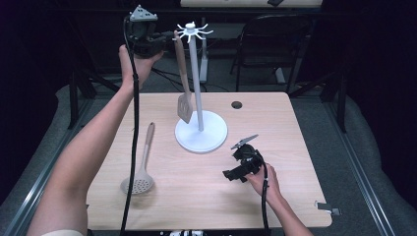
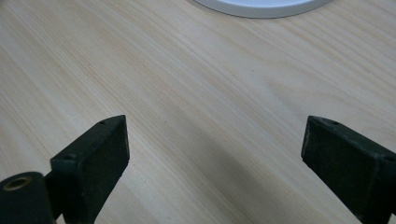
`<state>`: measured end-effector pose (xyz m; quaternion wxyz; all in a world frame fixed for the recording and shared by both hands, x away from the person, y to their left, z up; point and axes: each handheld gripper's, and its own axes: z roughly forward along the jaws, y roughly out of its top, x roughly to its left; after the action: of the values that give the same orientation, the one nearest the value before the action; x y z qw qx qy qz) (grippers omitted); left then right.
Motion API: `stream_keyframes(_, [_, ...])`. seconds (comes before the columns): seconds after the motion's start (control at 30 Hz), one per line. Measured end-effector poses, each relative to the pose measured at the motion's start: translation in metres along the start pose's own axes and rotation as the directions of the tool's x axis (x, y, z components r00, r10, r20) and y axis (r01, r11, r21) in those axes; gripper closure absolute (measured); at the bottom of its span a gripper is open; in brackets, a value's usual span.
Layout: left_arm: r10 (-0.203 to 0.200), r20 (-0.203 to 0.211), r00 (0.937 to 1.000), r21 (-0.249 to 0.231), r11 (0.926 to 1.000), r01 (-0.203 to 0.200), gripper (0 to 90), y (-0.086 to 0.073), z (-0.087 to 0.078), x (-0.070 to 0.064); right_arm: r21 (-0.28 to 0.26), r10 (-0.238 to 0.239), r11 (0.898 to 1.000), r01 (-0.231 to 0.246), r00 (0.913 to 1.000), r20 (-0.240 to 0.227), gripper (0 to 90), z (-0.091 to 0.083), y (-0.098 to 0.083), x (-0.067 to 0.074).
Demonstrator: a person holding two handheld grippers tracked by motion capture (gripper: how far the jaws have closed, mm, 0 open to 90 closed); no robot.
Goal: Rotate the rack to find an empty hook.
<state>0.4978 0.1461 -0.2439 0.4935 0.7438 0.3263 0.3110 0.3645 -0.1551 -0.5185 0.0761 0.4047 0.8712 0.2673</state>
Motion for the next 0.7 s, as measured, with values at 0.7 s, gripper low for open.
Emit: stream_keyframes(0.7, [-0.045,-0.021,0.9988,0.001,0.9990,0.045,77.1,-0.017,-0.014,0.014,-0.002,0.000,1.000,0.000,1.0000,-0.001,7.3,0.000,0.000,0.000])
